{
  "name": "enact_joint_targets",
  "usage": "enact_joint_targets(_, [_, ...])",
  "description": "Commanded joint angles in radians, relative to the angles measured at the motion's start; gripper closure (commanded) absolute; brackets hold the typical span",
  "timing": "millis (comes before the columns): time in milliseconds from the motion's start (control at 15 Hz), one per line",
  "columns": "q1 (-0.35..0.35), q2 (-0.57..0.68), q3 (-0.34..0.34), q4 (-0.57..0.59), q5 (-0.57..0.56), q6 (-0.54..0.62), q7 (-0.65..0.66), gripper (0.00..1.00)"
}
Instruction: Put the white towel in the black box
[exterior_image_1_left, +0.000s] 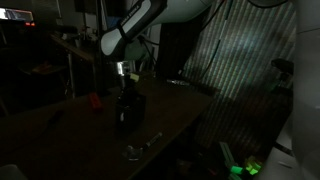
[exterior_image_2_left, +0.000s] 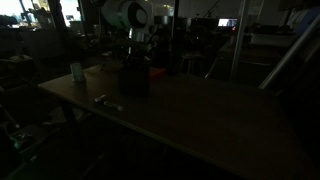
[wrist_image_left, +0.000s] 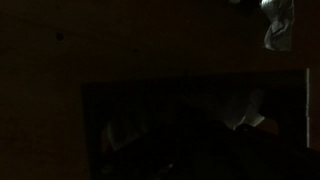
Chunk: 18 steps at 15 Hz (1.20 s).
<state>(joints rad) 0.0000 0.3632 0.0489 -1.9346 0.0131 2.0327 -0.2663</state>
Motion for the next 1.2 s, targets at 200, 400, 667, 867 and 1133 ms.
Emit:
enact_joint_targets(200, [-0.009, -0.298, -0.011, -0.123, 0.004, 0.073, 0.027, 1.0])
enact_joint_targets(400, [-0.004, -0.272, -0.016, -0.074, 0.0, 0.036, 0.026, 0.98])
enact_joint_targets(667, [0.001, -0.37, -0.019, -0.135, 0.0, 0.036, 0.042, 0.74])
enact_joint_targets(867, [0.0, -0.366, -0.019, -0.144, 0.0, 0.042, 0.043, 0.74])
enact_joint_targets(1133, [0.0, -0.366, -0.019, -0.145, 0.0, 0.044, 0.044, 0.74])
